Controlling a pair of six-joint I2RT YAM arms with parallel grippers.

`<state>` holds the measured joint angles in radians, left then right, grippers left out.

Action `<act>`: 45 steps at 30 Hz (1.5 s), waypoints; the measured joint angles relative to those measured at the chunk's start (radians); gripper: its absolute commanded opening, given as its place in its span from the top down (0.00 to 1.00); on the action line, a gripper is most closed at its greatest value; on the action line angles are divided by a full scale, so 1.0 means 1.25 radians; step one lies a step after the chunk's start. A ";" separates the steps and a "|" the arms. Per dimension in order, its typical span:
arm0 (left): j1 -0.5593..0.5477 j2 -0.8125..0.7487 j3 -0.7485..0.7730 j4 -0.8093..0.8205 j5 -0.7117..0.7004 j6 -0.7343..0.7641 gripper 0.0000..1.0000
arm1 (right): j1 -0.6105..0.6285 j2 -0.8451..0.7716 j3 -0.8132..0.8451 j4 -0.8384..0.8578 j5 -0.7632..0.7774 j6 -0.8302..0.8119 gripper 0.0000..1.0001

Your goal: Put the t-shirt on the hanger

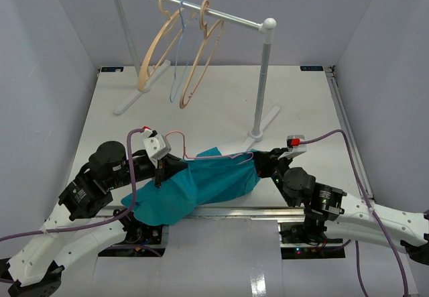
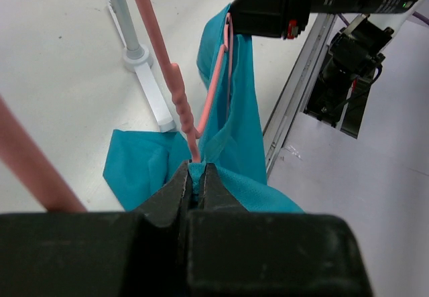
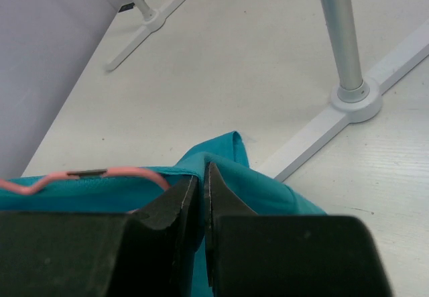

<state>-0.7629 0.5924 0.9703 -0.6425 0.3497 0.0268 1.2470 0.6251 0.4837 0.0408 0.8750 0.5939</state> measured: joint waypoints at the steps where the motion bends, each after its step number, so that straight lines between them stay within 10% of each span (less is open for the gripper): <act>1: 0.000 0.000 0.000 -0.006 0.005 0.006 1.00 | -0.005 -0.014 0.001 -0.012 -0.003 -0.004 0.92; 18: 0.000 0.048 -0.050 0.005 0.031 0.054 1.00 | -0.024 0.092 0.265 -0.220 -0.240 -0.196 0.92; 26: 0.000 0.059 -0.141 0.033 0.124 0.041 1.00 | -0.024 0.104 0.339 -0.314 -0.482 -0.275 0.59; 45: 0.000 0.019 -0.180 0.142 0.313 -0.009 1.00 | -0.027 0.076 0.384 -0.395 -0.635 -0.362 0.45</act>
<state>-0.7624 0.6160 0.7448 -0.4651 0.7407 0.0153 1.2138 0.7201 0.9631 -0.4533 0.0816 0.1419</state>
